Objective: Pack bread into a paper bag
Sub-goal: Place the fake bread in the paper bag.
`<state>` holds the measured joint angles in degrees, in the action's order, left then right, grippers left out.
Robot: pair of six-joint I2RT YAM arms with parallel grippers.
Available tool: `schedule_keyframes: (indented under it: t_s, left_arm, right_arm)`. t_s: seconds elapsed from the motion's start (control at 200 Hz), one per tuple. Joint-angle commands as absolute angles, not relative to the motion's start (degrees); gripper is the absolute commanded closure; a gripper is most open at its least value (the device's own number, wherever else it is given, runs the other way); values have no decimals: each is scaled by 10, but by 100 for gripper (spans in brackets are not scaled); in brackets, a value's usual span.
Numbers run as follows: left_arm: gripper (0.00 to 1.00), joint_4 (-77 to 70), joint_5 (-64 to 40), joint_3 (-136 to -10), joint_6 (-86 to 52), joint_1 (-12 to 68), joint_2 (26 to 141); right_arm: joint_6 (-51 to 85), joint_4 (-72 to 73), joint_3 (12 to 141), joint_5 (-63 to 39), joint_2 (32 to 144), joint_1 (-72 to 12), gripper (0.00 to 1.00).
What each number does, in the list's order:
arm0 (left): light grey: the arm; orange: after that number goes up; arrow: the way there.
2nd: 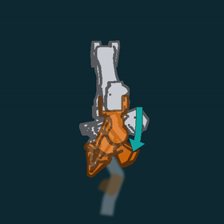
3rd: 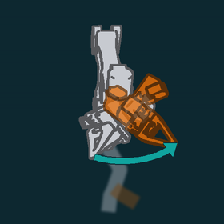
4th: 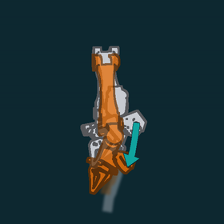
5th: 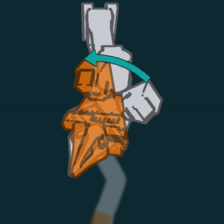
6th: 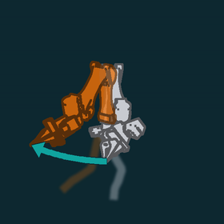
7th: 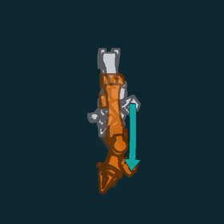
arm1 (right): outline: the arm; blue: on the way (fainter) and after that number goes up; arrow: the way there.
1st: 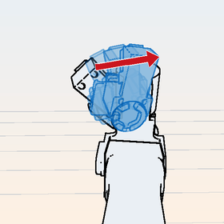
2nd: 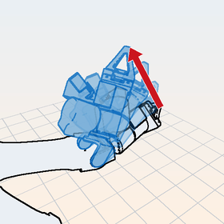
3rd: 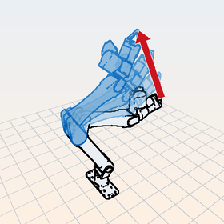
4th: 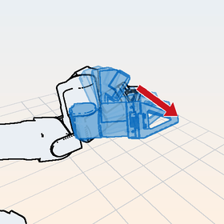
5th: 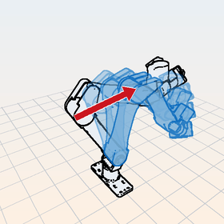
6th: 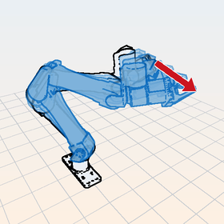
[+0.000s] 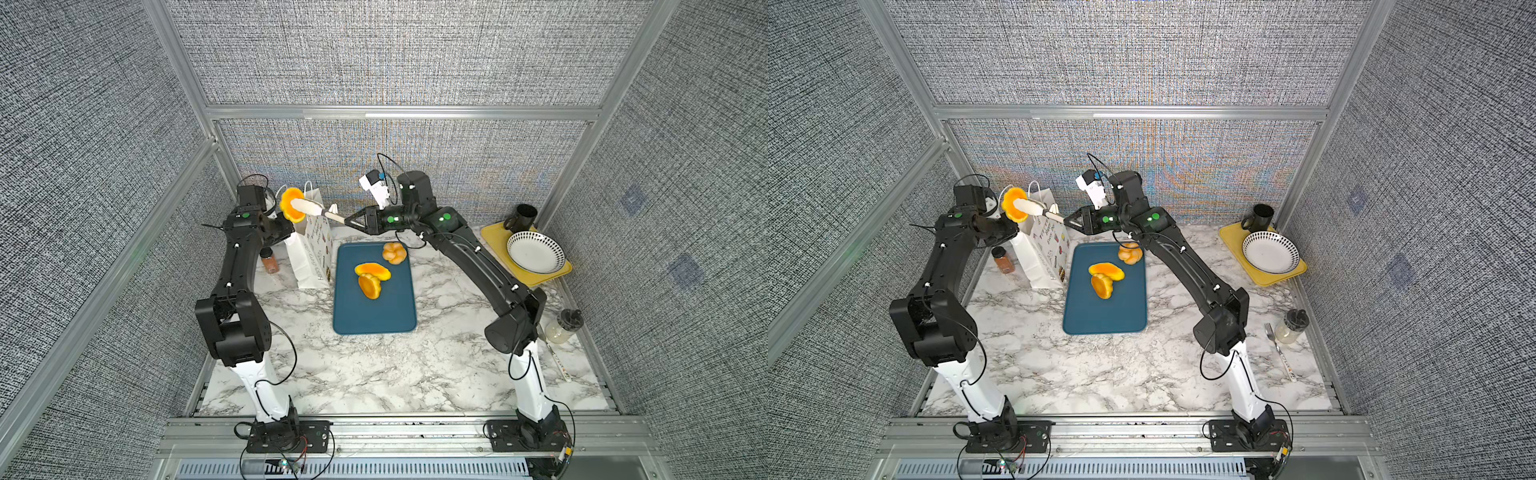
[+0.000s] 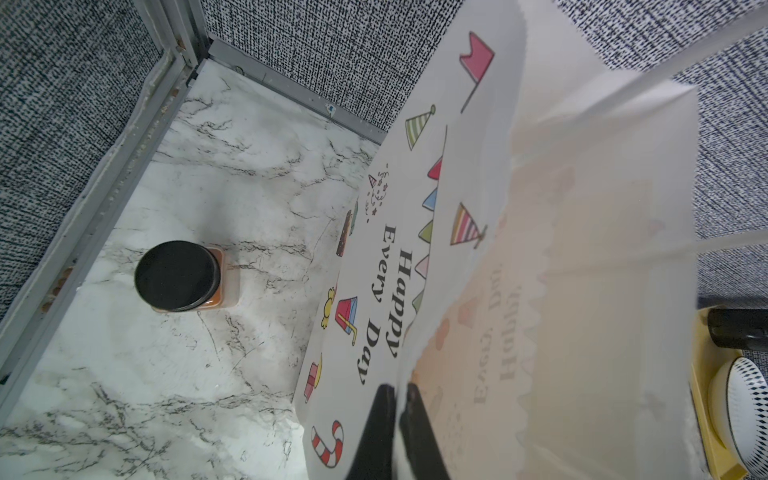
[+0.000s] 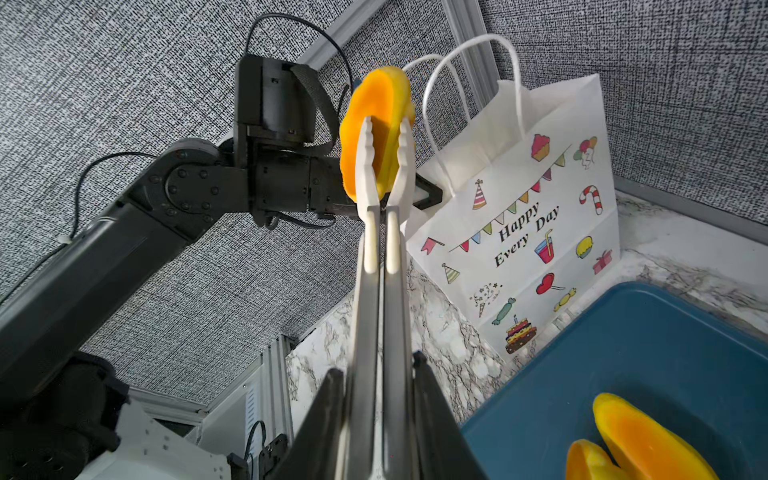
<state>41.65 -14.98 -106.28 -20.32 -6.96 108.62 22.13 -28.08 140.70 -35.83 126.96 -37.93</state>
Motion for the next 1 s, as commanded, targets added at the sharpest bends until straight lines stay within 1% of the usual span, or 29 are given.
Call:
schedule_keyframes:
  t_s: [0.0,0.07,0.195,0.315,0.39,0.455,0.555,0.601,0.656,0.686,0.796,0.876,0.931,0.996]
  left_arm:
    - [98,434,-154,-1055,-197,-69,1078]
    - [98,435,-156,-1053,-198,-69,1077]
    - [98,434,-155,-1053,-199,-69,1073]
    - [98,434,-158,-1054,-199,-69,1069]
    - [98,435,-165,-1054,-200,-69,1065]
    - [98,431,-169,-1049,-203,-69,1062]
    - [98,425,-171,-1040,-205,-70,1056]
    - [98,424,-170,-1036,-205,-69,1055]
    - [98,423,-170,-1033,-204,-69,1053]
    - [98,422,-170,-1031,-205,-69,1052]
    - [98,418,-171,-1026,-207,-69,1053]
    - [98,414,-170,-1024,-208,-69,1054]
    - [98,413,-168,-1024,-209,-69,1056]
    - [98,411,-163,-1025,-209,-69,1060]
  right_arm:
    - [230,-219,1410,-345,1276,-377,90]
    - [234,-211,1413,-341,1283,-377,90]
    - [239,-204,1419,-333,1293,-374,86]
    - [245,-201,1420,-324,1304,-370,86]
    - [253,-197,1423,-324,1310,-367,84]
    - [257,-195,1427,-324,1317,-365,78]
    - [265,-191,1432,-329,1324,-362,68]
    - [267,-191,1433,-331,1326,-362,65]
    - [268,-191,1434,-333,1326,-361,57]
    - [268,-190,1434,-334,1327,-360,55]
    - [266,-194,1433,-336,1325,-361,56]
    - [265,-197,1430,-335,1322,-360,66]
    - [263,-201,1429,-334,1320,-360,76]
    - [260,-204,1425,-333,1316,-361,78]
